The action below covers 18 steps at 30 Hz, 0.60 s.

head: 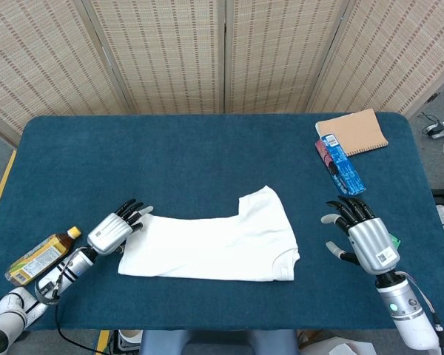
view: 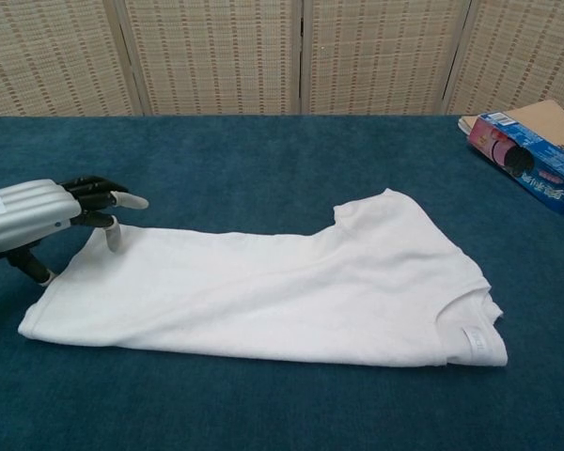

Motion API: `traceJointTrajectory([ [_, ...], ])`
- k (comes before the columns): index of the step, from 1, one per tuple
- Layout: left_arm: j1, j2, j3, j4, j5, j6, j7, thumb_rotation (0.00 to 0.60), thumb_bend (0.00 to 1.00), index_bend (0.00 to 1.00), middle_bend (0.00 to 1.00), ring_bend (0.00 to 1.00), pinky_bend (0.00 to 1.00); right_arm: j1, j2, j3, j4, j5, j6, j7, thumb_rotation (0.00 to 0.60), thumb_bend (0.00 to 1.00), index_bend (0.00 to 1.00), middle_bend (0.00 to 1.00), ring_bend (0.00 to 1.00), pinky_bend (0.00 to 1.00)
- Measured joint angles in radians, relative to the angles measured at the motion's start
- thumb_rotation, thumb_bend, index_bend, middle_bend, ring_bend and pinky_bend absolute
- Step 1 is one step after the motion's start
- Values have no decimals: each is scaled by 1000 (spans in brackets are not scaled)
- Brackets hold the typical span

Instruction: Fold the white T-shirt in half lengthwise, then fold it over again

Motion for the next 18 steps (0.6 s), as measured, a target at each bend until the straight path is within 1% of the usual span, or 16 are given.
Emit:
traceJointTrajectory([
  [4, 3, 1, -1, -3, -7, -3, 1, 600, 259, 592, 174, 38, 0, -1, -4, 2, 4, -2, 3, 5, 600, 169, 417, 242, 120, 149],
  [12, 6, -7, -4, -20, -21, -11, -20, 600, 349, 685, 293, 119, 0, -4, -6, 5, 5, -5, 12, 6, 600, 169, 431, 246, 120, 148],
  [15, 5, -9, -3, -27, -20, -12, -20, 600, 378, 703, 305, 129, 0, -6, -4, 7, 4, -6, 15, 6, 600, 169, 434, 248, 120, 149],
  [18, 4, -9, -2, -38, -19, -7, -20, 600, 381, 709, 305, 130, 0, -8, -3, 7, 4, -5, 17, 8, 600, 168, 436, 248, 120, 148],
])
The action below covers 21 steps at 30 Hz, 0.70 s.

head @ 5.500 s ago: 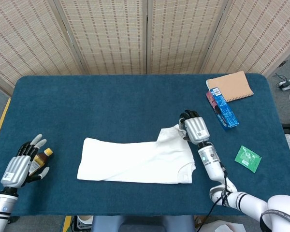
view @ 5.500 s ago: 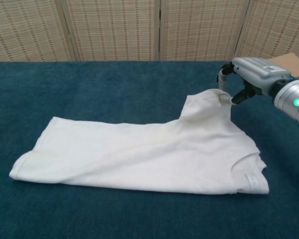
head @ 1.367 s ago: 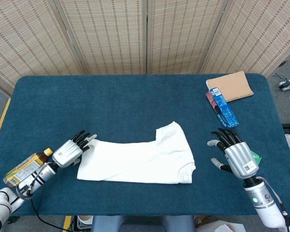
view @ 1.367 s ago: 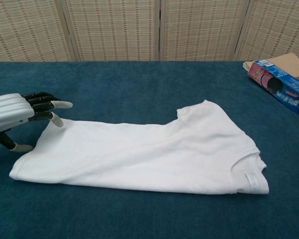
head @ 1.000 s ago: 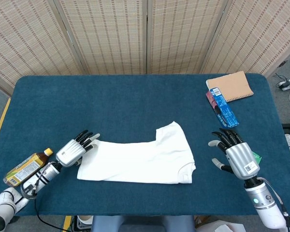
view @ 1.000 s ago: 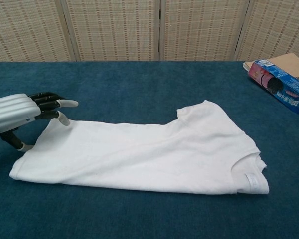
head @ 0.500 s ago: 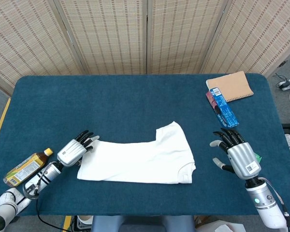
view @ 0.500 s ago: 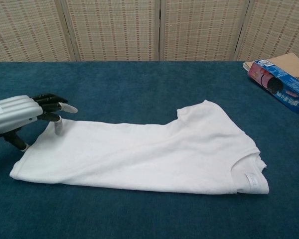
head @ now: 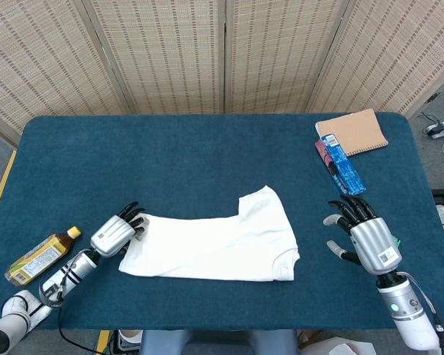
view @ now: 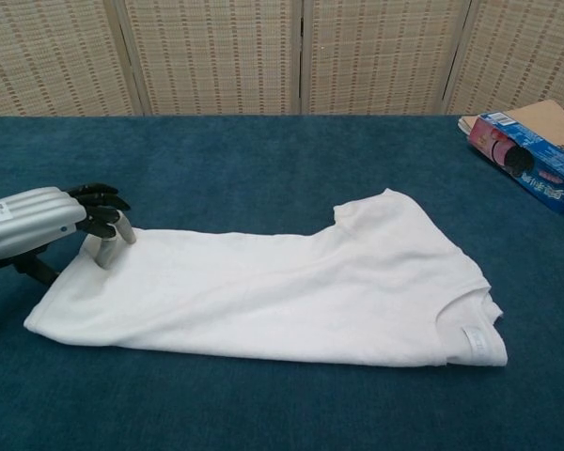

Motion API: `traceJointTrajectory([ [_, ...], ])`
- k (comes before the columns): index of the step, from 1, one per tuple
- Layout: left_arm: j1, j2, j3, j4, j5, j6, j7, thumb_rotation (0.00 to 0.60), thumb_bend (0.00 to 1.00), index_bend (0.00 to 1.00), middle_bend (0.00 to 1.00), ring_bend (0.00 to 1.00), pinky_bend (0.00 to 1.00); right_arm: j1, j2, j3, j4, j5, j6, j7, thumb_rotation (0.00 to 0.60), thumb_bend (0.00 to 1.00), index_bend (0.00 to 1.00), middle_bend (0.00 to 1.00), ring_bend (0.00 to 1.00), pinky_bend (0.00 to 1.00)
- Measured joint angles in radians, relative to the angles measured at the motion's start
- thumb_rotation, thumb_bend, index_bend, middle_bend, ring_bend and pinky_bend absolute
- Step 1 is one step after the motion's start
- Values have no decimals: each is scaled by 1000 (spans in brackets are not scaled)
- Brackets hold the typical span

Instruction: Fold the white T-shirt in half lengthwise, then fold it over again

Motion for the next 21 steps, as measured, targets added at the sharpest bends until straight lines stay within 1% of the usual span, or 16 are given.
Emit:
traceJointTrajectory([
  [6, -5, 21, -3, -40, 2, 15, 23, 600, 385, 715, 313, 130, 0, 0, -3, 0, 5, -7, 3, 8, 600, 169, 441, 249, 120, 148],
  [13, -4, 90, -13, -117, -6, 30, 64, 600, 385, 715, 314, 131, 0, 7, -12, 4, 16, -10, 0, 21, 600, 169, 442, 250, 120, 148],
  [21, 15, 167, -20, -179, -33, 20, 98, 600, 389, 715, 314, 131, 0, 14, -20, 9, 22, -16, 0, 25, 600, 169, 443, 250, 120, 148],
])
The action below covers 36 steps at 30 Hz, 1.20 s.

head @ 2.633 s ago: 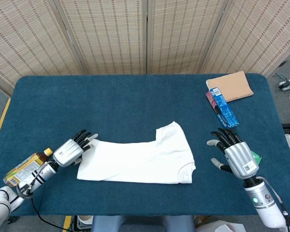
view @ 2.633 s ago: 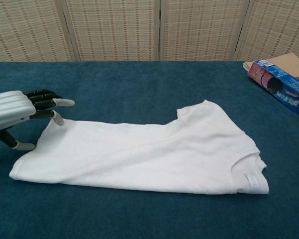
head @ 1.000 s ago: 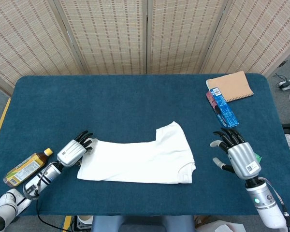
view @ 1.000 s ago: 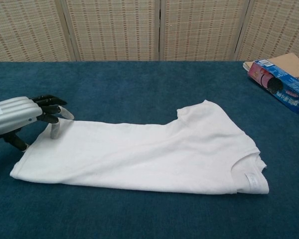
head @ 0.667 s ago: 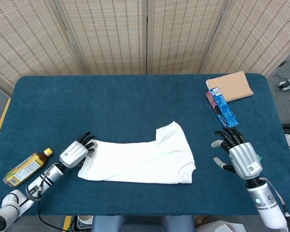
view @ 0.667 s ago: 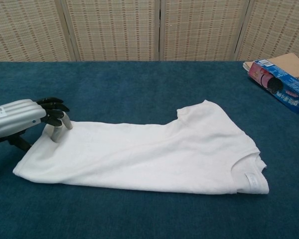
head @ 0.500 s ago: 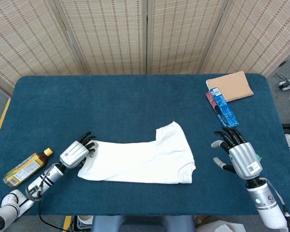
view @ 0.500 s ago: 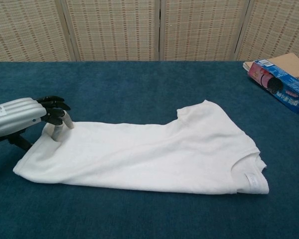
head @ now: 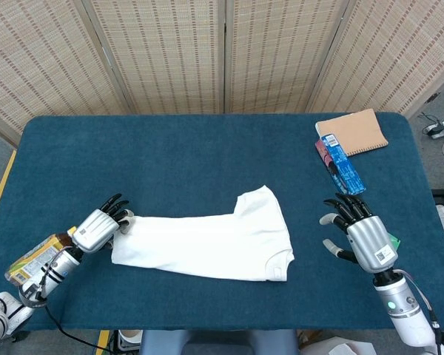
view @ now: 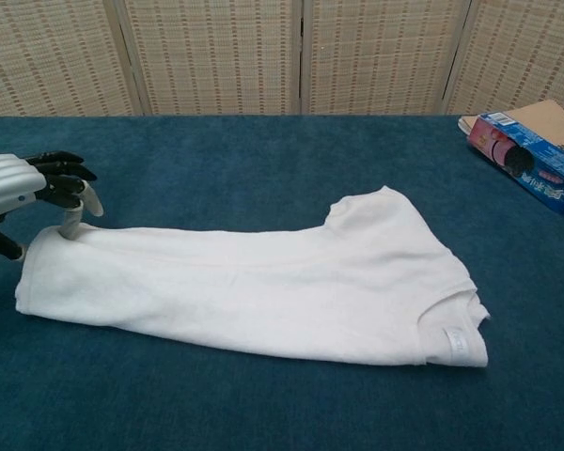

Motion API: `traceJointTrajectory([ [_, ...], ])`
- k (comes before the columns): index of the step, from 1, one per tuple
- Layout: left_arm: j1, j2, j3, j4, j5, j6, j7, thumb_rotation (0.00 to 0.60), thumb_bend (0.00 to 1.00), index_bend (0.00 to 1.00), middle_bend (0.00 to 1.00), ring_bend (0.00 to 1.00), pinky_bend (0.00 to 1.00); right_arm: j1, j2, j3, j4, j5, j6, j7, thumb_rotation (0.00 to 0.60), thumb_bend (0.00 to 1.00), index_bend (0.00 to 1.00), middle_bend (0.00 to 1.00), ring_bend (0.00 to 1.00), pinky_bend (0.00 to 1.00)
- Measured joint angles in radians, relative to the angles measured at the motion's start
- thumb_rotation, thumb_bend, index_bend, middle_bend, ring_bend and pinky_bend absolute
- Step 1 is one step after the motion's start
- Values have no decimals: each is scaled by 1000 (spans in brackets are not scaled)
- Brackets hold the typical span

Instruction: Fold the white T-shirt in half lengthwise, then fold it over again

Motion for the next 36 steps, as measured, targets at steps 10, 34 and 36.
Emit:
traceJointTrajectory([
  [10, 14, 37, -10, -75, -16, -9, 3, 600, 389, 712, 314, 131, 0, -2, -1, -2, -1, -9, 11, 1, 600, 168, 446, 250, 120, 148],
  [34, -199, 218, -213, -794, -198, -344, 502, 600, 401, 699, 314, 128, 0, -49, 25, 11, 38, 0, 102, 78, 600, 169, 451, 250, 120, 148],
  [36, -217, 217, -235, -826, -230, -365, 549, 600, 402, 700, 314, 128, 0, -53, 27, 13, 44, 3, 108, 86, 600, 169, 451, 250, 120, 148],
])
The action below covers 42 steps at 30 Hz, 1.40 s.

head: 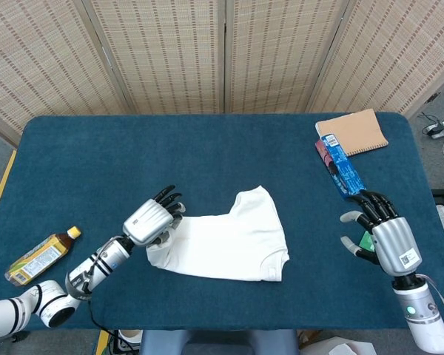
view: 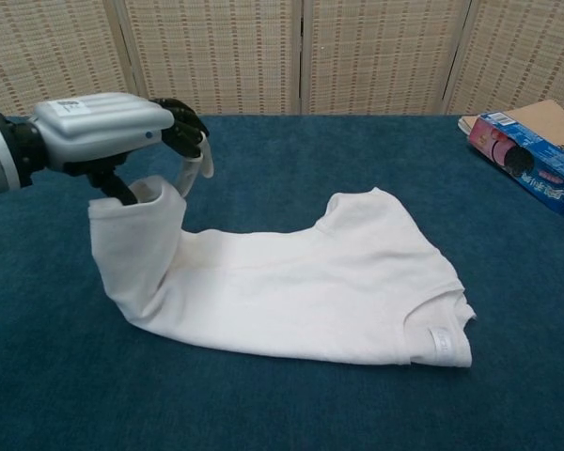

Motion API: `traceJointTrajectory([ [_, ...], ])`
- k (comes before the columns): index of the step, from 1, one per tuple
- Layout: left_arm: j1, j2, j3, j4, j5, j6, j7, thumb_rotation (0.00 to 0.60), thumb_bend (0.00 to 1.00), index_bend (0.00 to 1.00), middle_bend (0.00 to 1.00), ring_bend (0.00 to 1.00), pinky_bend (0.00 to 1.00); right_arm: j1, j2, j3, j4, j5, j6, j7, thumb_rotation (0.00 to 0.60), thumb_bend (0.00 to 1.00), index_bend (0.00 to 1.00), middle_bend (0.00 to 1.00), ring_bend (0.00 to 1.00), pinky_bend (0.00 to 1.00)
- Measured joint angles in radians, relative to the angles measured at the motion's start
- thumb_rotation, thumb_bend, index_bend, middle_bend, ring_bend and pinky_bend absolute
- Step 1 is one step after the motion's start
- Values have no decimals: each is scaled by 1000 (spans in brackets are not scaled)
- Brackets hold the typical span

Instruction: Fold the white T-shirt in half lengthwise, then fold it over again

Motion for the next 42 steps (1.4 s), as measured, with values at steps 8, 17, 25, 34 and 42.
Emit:
traceJointTrajectory([
  [8, -70, -50, -74, -77, -119, -63, 138, 600, 408, 704, 314, 127, 0, -12, 4, 7, 12, 4, 21, 20, 600, 169, 450, 250, 120, 149],
  [17, -145, -151, -110, -82, -219, -98, 275, 600, 408, 704, 314, 127, 0, -21, 11, 9, 10, 2, 35, 25, 600, 169, 451, 250, 120, 148],
  [25, -206, -257, -129, -34, -325, -101, 388, 600, 408, 708, 314, 127, 0, -26, 13, 13, 12, 6, 38, 32, 600, 169, 453, 250, 120, 148],
  [34, -260, -345, -146, 28, -447, -89, 472, 600, 408, 710, 314, 127, 0, -28, 19, 19, 13, 12, 39, 40, 600, 169, 453, 250, 120, 149],
  [42, -320, -416, -155, 55, -507, -76, 536, 600, 408, 713, 314, 124, 0, -35, 32, 24, 7, 17, 48, 45, 600, 168, 453, 250, 120, 149],
])
